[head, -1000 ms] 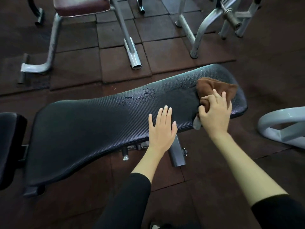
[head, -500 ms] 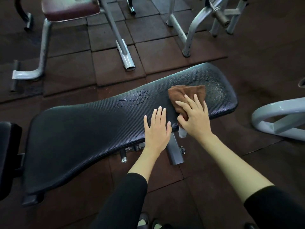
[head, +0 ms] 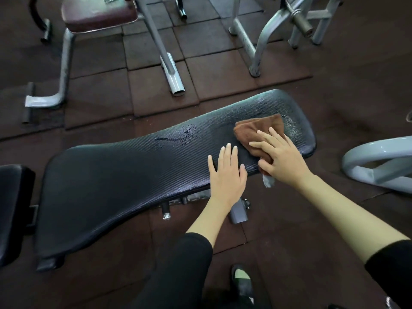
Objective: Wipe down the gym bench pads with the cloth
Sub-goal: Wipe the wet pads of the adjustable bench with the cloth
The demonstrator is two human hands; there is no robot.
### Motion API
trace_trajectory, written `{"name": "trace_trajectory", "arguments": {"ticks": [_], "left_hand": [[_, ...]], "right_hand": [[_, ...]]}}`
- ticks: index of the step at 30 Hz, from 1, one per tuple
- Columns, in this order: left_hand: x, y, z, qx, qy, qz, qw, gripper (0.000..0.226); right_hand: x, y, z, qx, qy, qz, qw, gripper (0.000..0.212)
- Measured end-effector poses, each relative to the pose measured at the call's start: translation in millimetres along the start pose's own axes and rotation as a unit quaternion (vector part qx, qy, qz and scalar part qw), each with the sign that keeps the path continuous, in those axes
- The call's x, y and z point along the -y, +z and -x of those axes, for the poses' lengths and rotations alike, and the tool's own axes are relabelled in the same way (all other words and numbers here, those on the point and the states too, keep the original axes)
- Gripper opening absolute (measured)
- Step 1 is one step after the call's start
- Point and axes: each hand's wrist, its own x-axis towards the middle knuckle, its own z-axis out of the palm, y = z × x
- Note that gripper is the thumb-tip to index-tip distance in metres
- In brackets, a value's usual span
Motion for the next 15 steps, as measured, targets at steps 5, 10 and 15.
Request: {"name": "trace_trajectory", "arguments": {"ticks": [5, 10, 15], "left_hand": [[-30, 10, -11, 0.007, 0.008, -0.004, 1.000, 0.054], [-39, 16, -17, -0.004, -0.011, -0.010, 1.000, 0.054], [-39, 14, -17, -0.004, -0.007, -0.017, 1.000, 0.054]], "right_hand": [[-31, -16, 2, 0.015, -0.032, -0.013, 0.999, 0.051], [-57, -26, -7, 0.024, -0.072, -0.031, 0.997, 0.050], [-71, -31, -16, 0.024, -0.068, -0.077, 0.994, 0.050]]}}
